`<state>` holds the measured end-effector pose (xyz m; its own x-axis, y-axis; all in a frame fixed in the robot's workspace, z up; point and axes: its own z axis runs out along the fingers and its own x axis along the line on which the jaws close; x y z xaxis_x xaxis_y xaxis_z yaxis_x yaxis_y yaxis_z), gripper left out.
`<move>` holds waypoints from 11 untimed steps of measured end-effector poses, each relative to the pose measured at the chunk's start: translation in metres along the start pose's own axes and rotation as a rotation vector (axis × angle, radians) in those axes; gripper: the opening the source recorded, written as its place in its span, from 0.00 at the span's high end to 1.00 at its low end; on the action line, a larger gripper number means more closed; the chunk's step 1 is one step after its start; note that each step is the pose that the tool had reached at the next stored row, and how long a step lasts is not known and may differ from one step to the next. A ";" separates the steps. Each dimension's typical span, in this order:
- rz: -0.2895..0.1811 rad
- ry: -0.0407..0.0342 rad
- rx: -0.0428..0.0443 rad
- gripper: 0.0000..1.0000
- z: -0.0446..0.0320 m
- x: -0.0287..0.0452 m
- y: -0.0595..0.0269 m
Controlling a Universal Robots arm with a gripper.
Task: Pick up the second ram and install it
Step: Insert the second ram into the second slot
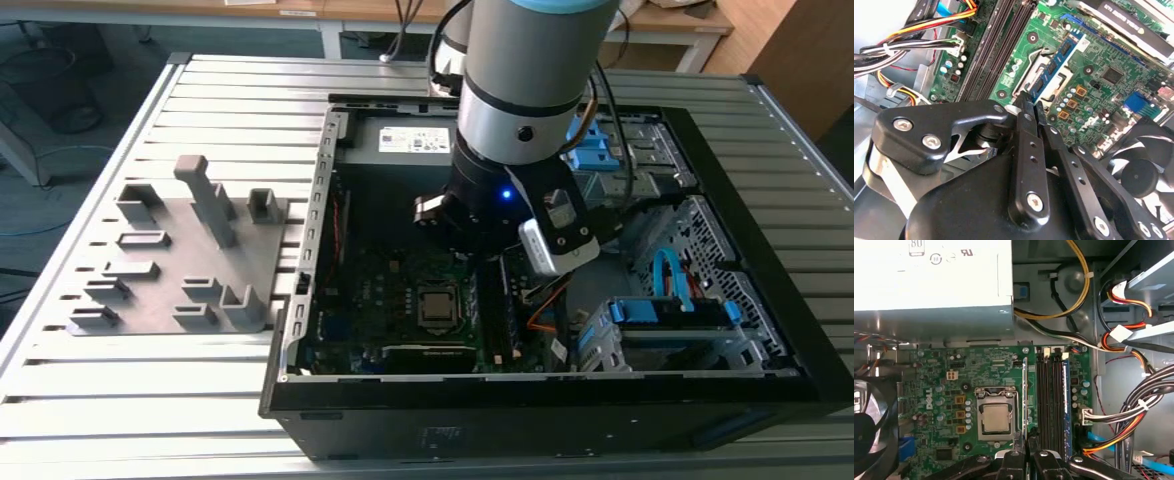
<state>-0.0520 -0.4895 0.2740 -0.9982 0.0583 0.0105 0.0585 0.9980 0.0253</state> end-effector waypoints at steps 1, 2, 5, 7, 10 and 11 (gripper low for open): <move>0.000 0.0001 0.0000 0.86 0.0000 0.0000 0.0000; 0.000 0.0001 -0.0001 0.86 0.0000 0.0000 0.0000; -0.002 0.0004 -0.0001 0.86 0.0003 -0.0009 0.0001; -0.006 0.0012 0.0001 0.86 0.0005 -0.0029 0.0001; -0.009 0.0024 0.0002 0.86 0.0008 -0.0050 0.0003; -0.009 0.0026 0.0003 0.86 0.0009 -0.0054 0.0003</move>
<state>-0.0466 -0.4895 0.2731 -0.9987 0.0494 0.0129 0.0498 0.9984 0.0251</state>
